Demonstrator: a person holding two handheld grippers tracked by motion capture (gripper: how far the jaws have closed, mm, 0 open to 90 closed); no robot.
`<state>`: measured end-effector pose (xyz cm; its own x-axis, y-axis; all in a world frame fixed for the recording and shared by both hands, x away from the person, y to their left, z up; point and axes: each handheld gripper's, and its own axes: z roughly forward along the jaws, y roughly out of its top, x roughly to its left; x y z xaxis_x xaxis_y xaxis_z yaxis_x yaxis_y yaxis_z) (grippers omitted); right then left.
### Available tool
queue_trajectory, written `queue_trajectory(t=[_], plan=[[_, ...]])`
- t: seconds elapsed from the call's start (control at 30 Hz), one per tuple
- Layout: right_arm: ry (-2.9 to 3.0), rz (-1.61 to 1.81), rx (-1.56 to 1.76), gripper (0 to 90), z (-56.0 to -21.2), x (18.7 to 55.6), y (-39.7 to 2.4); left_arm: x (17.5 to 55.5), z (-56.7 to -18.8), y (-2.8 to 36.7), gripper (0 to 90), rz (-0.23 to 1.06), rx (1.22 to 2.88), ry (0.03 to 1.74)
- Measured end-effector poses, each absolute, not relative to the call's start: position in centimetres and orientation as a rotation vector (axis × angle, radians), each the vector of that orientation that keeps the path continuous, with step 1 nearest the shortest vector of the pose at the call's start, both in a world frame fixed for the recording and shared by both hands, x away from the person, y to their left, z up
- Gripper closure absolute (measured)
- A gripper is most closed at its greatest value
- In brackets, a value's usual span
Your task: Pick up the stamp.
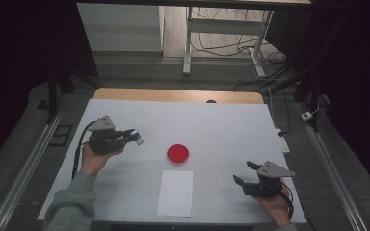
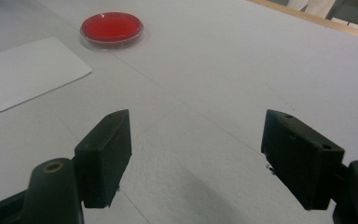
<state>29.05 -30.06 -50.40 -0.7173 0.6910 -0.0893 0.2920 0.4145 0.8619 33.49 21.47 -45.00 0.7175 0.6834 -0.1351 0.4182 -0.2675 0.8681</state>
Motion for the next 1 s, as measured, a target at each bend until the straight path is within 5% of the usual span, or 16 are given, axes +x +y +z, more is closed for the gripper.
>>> queue_trajectory(t=[1.0], plan=[[2.21,1.267,0.836,25.2,-50.2,29.1,-29.8,32.4,-44.1,18.2,76.0,0.268,1.892,0.771]])
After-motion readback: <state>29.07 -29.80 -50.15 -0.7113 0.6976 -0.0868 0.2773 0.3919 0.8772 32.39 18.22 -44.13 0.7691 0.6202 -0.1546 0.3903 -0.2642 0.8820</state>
